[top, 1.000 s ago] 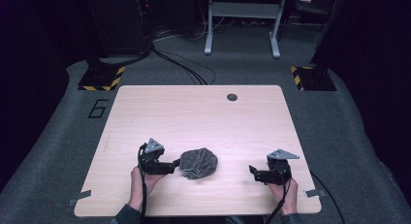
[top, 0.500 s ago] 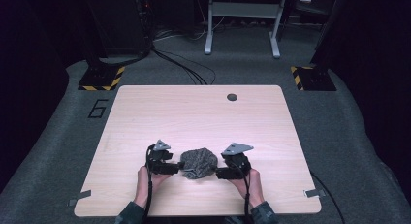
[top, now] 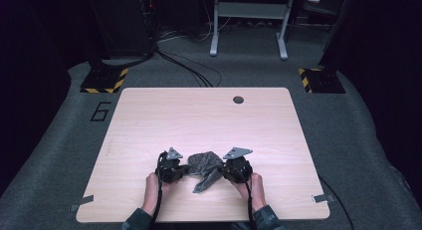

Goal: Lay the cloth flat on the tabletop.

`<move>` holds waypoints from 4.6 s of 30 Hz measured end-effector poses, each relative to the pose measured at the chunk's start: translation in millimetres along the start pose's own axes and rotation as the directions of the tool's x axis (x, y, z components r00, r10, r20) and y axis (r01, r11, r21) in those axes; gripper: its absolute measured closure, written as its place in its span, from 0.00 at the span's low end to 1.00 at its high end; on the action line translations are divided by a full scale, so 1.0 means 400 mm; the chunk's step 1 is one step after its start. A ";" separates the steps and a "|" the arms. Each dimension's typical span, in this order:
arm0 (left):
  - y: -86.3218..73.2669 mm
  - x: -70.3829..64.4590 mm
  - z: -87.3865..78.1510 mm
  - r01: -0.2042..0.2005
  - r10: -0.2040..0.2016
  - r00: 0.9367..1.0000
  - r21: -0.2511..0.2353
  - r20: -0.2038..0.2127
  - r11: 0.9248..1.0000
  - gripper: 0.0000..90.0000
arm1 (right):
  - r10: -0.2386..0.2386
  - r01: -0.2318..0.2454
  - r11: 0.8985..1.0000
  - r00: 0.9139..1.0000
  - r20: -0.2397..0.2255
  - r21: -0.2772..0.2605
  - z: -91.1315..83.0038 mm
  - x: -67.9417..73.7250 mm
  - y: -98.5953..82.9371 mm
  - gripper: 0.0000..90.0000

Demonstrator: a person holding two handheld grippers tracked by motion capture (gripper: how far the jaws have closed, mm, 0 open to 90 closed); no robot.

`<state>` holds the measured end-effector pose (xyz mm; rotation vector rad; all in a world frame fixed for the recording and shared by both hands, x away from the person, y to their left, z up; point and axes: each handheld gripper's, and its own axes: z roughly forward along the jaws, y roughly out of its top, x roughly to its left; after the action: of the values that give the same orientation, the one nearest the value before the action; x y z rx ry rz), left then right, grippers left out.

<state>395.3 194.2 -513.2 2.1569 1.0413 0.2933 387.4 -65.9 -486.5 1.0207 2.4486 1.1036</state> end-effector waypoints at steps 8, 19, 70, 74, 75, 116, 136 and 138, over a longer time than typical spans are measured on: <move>0.001 0.017 -0.043 0.018 -0.019 1.000 -0.040 -0.015 0.999 0.97 | 0.001 0.000 1.000 0.999 0.049 -0.016 -0.032 -0.047 0.007 0.90; -0.010 0.051 -0.067 0.058 -0.058 0.998 -0.023 -0.026 0.998 0.80 | 0.054 -0.060 0.997 0.990 0.127 0.047 -0.006 -0.136 -0.003 0.69; -0.015 0.014 -0.037 -0.020 0.023 0.998 0.052 -0.058 0.998 0.51 | -0.048 0.040 0.995 0.994 0.094 0.089 -0.061 0.030 -0.002 0.58; -0.016 0.013 -0.028 -0.028 0.032 0.998 0.063 -0.061 0.998 0.58 | -0.052 0.038 0.988 0.994 0.092 0.146 0.007 0.023 -0.016 0.63; -0.016 0.012 -0.028 -0.028 0.032 0.998 0.064 -0.058 0.998 0.62 | -0.063 0.050 0.988 0.994 0.087 0.145 0.018 0.017 -0.015 0.69; 0.014 0.082 -0.049 0.047 -0.048 0.997 -0.016 -0.061 0.999 0.98 | 0.112 -0.124 0.987 0.986 0.123 0.101 0.029 -0.082 0.009 0.57; 0.116 0.092 -0.121 0.021 -0.031 0.997 -0.146 -0.071 0.989 0.98 | 0.039 -0.040 0.999 0.989 0.139 0.005 -0.083 -0.102 0.098 0.96; 0.143 0.089 -0.132 0.010 -0.020 0.998 -0.163 -0.061 0.987 0.98 | 0.027 -0.024 1.000 0.987 0.158 -0.019 -0.113 -0.105 0.114 0.96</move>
<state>427.0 223.7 -439.2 2.0041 1.0315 0.4260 417.5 -98.8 -424.0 1.0929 2.3032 1.0080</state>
